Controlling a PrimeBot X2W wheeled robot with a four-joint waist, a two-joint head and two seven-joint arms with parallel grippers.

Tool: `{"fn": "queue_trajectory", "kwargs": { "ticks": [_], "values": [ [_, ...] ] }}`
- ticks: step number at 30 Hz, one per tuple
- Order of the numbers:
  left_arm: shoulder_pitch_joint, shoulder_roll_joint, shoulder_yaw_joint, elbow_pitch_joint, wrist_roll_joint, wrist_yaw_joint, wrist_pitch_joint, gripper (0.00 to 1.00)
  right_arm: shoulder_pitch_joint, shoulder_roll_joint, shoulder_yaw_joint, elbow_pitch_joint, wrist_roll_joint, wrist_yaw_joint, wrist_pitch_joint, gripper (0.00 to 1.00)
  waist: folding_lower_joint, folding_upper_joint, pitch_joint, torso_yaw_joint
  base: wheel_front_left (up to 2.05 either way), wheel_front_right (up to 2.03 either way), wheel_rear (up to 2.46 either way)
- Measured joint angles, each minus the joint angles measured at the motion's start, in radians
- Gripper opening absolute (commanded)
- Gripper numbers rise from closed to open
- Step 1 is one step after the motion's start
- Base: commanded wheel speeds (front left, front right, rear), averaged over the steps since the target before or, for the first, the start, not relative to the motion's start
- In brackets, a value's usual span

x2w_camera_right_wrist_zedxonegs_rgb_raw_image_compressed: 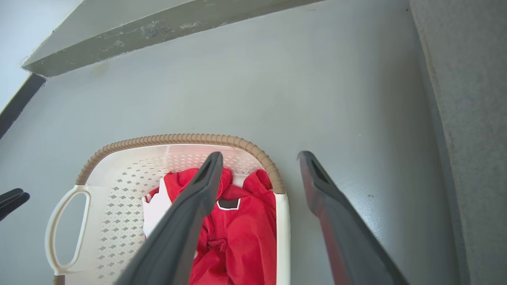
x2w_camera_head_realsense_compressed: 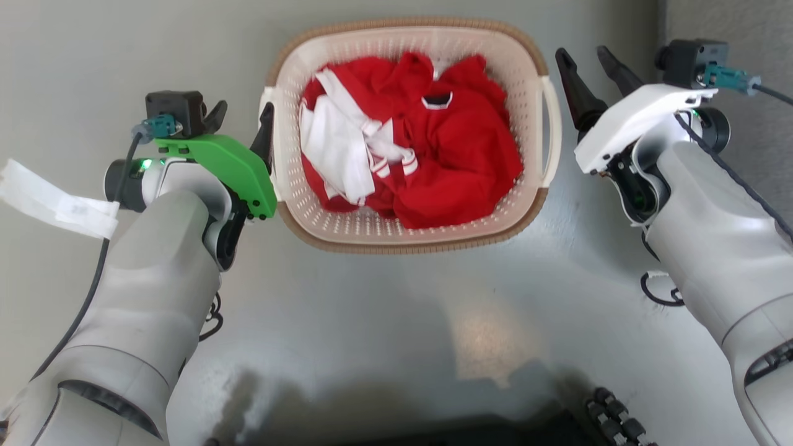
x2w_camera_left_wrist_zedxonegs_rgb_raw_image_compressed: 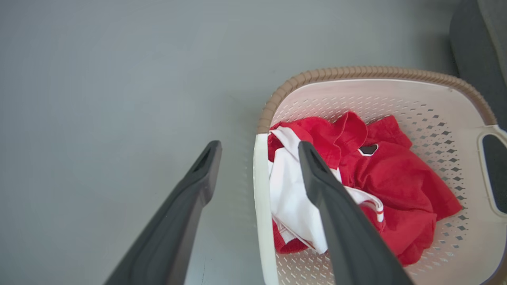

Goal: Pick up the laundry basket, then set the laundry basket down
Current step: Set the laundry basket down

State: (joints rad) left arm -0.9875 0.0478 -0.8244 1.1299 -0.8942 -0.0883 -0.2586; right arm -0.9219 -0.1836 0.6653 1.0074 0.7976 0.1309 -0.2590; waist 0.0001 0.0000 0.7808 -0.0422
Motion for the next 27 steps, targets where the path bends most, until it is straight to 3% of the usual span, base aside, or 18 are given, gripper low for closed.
{"fn": "queue_trajectory", "kwargs": {
  "ticks": [10,27],
  "values": [
    [0.060,0.013,0.082,-0.121,0.051,-0.001,0.000,1.00,0.076,-0.032,-0.042,-0.065,-0.061,0.000,0.000,1.00,0.0000,0.0000,-0.133,0.008,0.00,0.00,0.00],
    [0.257,0.042,0.244,-0.321,0.157,-0.001,0.002,1.00,0.262,-0.053,-0.208,-0.225,-0.135,0.000,0.000,1.00,-0.0001,0.0000,-0.364,0.033,0.00,0.00,0.00]
  ]
}}
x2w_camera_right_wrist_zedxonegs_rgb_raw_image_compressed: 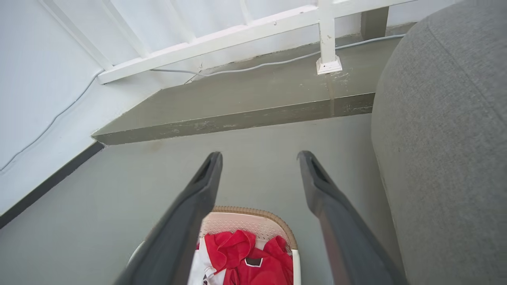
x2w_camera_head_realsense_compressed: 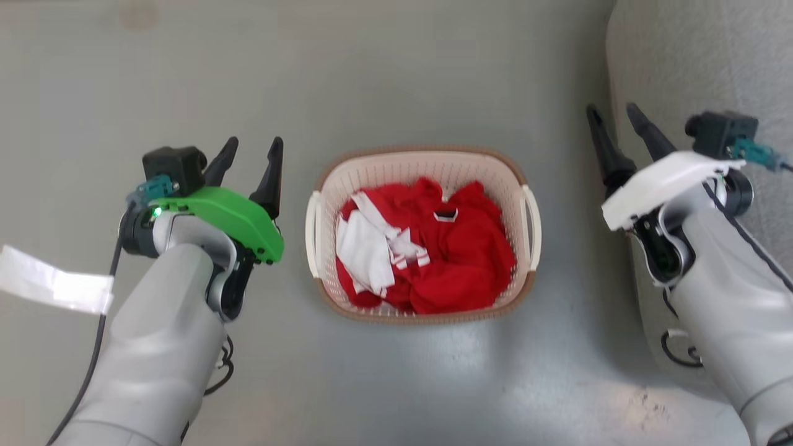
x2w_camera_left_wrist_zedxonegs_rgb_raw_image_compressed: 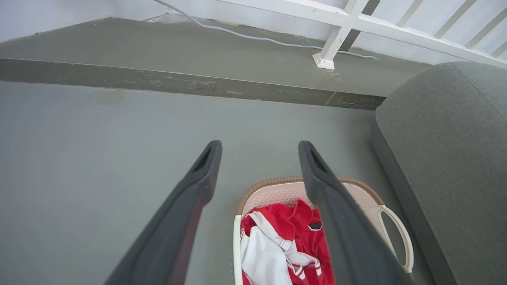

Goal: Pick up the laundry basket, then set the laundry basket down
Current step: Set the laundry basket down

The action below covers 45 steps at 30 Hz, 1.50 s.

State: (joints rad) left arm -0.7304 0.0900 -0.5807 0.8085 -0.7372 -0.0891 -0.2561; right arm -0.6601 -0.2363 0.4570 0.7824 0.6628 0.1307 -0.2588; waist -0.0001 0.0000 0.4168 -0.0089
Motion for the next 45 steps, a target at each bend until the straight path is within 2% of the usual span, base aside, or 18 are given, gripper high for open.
{"fn": "queue_trajectory", "kwargs": {
  "ticks": [18,27,32,45],
  "values": [
    [0.234,0.021,0.128,-0.185,0.123,0.002,0.000,1.00,0.242,0.025,-0.155,-0.217,-0.128,-0.011,0.000,1.00,0.0000,0.0000,-0.233,0.019,0.00,0.00,0.00],
    [0.353,0.016,0.206,-0.328,0.205,0.044,0.000,1.00,0.358,0.036,-0.261,-0.357,-0.199,-0.047,0.000,1.00,0.0000,0.0000,-0.346,0.023,0.00,0.00,0.00],
    [0.416,0.013,0.256,-0.394,0.220,0.059,0.000,1.00,0.409,0.042,-0.280,-0.408,-0.242,-0.053,0.000,1.00,0.0000,0.0000,-0.379,0.028,0.00,0.00,0.00],
    [0.521,-0.006,0.313,-0.486,0.269,0.060,0.000,1.00,0.496,0.080,-0.314,-0.475,-0.296,-0.053,0.000,1.00,0.0000,0.0000,-0.399,0.028,0.00,0.00,0.00]
  ]
}}
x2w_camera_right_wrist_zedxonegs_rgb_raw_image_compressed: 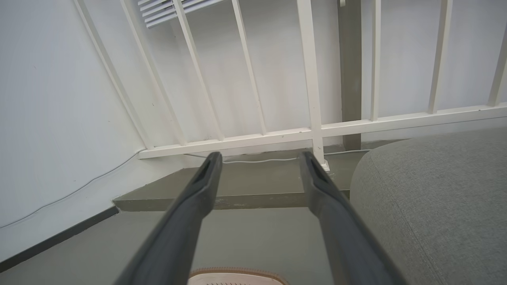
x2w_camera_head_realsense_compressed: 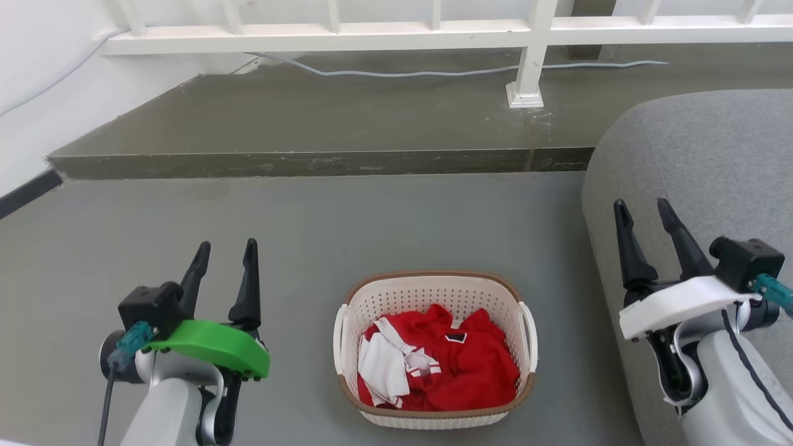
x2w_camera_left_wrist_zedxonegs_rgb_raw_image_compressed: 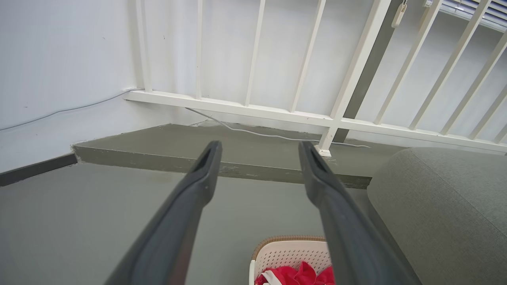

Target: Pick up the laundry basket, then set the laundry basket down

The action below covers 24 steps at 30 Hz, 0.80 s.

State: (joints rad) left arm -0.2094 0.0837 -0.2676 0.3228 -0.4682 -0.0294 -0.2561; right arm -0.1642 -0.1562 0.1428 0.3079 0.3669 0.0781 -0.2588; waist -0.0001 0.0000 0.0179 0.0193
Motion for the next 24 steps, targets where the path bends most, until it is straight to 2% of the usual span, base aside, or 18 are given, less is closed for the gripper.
{"fn": "queue_trajectory", "kwargs": {
  "ticks": [24],
  "values": [
    [0.077,-0.021,0.038,-0.049,0.043,-0.041,0.000,1.00,0.055,0.031,-0.045,-0.037,-0.060,0.019,0.000,1.00,0.0000,0.0000,-0.007,-0.008,0.00,0.00,0.00]
  ]
}}
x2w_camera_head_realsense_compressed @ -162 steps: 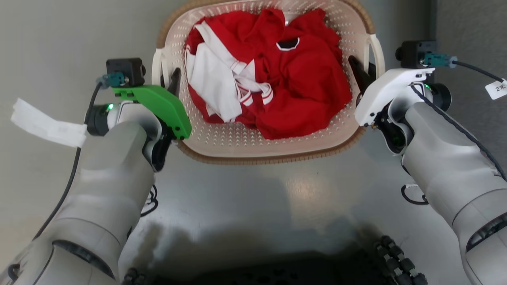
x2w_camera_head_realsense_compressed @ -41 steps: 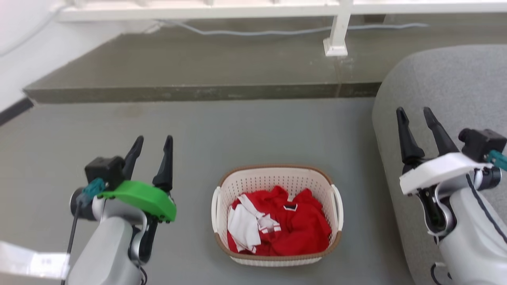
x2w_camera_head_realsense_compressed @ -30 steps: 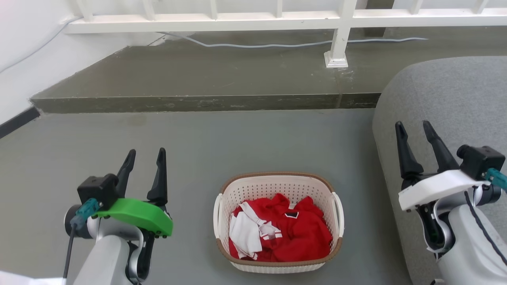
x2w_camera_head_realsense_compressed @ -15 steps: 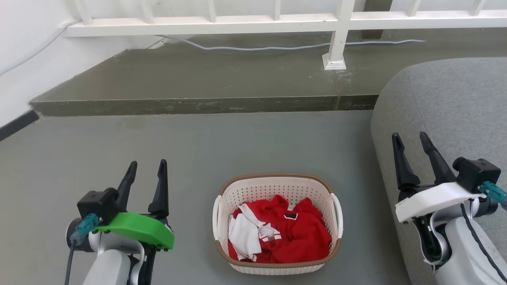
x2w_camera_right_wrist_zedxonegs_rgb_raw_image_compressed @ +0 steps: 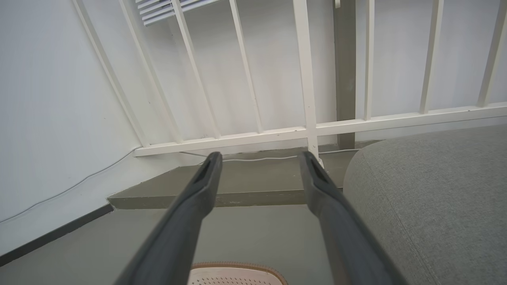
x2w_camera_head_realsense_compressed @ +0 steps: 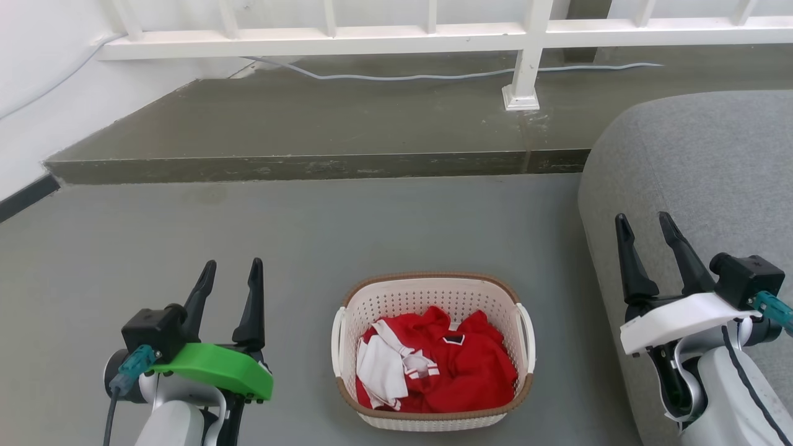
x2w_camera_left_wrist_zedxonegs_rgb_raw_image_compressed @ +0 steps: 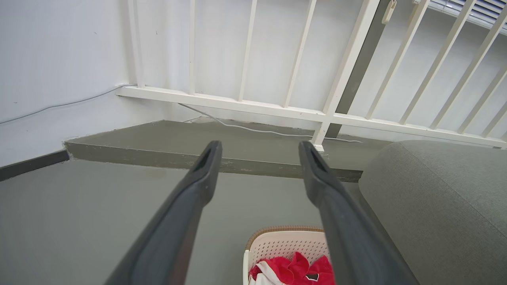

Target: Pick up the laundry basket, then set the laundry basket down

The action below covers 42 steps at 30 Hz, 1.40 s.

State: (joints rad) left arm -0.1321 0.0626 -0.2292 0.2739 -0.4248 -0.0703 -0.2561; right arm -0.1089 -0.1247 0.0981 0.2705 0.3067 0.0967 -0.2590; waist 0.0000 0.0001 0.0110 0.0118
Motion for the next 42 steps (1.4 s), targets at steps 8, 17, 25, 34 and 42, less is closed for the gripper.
{"fn": "queue_trajectory", "kwargs": {
  "ticks": [8,17,25,34,42],
  "values": [
    [0.010,-0.007,0.009,-0.008,0.007,-0.009,0.000,1.00,0.016,0.011,-0.007,-0.001,-0.005,0.008,0.000,1.00,0.0000,0.0000,0.001,-0.003,0.00,0.00,0.00],
    [0.014,-0.010,0.019,-0.013,0.010,-0.017,0.000,1.00,0.016,0.017,-0.020,-0.001,-0.011,0.009,0.000,1.00,0.0000,0.0000,0.004,-0.007,0.00,0.00,0.00],
    [0.020,-0.013,0.023,-0.015,0.011,-0.019,0.000,1.00,0.016,0.023,-0.027,-0.002,-0.018,0.017,0.000,1.00,0.0000,0.0000,0.006,-0.009,0.00,0.00,0.00],
    [0.025,-0.015,0.027,-0.015,0.011,-0.028,0.000,1.00,0.017,0.028,-0.033,-0.002,-0.024,0.017,0.000,1.00,0.0000,0.0000,0.006,-0.012,0.00,0.00,0.00],
    [0.053,-0.021,0.023,0.026,0.010,-0.031,0.000,0.00,0.042,0.043,-0.029,0.037,-0.025,0.017,0.000,0.00,0.0000,0.0000,0.006,-0.014,0.00,0.00,0.00]
  ]
}}
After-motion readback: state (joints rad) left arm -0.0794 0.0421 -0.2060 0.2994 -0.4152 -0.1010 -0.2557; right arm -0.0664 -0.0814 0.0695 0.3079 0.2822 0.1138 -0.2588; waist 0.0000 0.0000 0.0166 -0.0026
